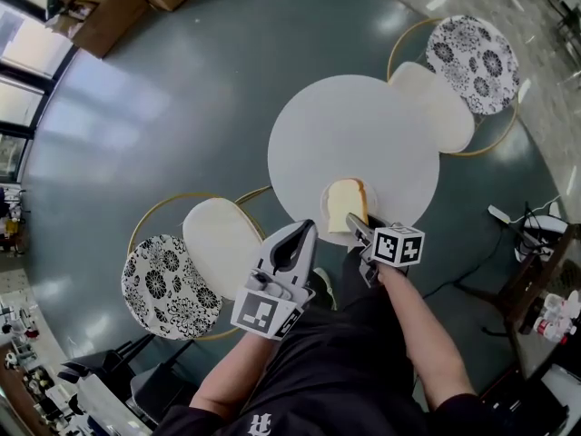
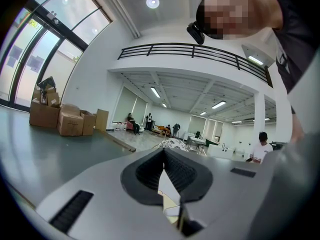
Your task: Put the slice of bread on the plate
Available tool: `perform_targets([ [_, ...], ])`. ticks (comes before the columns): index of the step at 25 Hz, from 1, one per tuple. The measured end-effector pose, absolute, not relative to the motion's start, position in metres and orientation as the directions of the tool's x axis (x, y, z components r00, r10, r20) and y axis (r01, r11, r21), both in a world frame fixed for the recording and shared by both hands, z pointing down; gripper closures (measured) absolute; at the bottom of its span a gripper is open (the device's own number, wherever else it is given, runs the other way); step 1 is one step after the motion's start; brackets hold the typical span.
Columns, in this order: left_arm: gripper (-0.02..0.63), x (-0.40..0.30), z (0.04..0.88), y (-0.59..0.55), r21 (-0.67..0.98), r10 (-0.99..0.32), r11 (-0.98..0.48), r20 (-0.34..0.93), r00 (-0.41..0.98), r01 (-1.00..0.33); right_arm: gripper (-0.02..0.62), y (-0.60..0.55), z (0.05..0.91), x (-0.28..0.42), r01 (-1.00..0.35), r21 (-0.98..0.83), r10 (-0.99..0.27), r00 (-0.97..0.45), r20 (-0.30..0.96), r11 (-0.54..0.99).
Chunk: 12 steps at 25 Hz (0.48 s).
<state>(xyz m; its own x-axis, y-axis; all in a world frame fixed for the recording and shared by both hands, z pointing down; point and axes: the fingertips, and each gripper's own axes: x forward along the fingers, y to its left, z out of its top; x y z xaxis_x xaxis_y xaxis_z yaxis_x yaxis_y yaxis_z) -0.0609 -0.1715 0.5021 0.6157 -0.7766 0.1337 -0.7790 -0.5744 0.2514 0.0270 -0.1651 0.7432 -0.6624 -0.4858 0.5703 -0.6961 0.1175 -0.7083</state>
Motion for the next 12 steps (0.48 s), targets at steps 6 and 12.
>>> perform_targets([
  [6,0.6,-0.062,0.51,-0.173,0.257,-0.777,-0.57,0.138,0.614,-0.78,0.471,-0.17,0.745,0.029,-0.778,-0.598,-0.499,-0.602,0.623,0.192],
  [12,0.6,-0.062,0.512,-0.172,0.261,-0.774,-0.572,0.143,0.617,-0.778,0.406,-0.173,0.75,0.039,-0.864,-0.443,-0.523,-0.499,0.691,0.239],
])
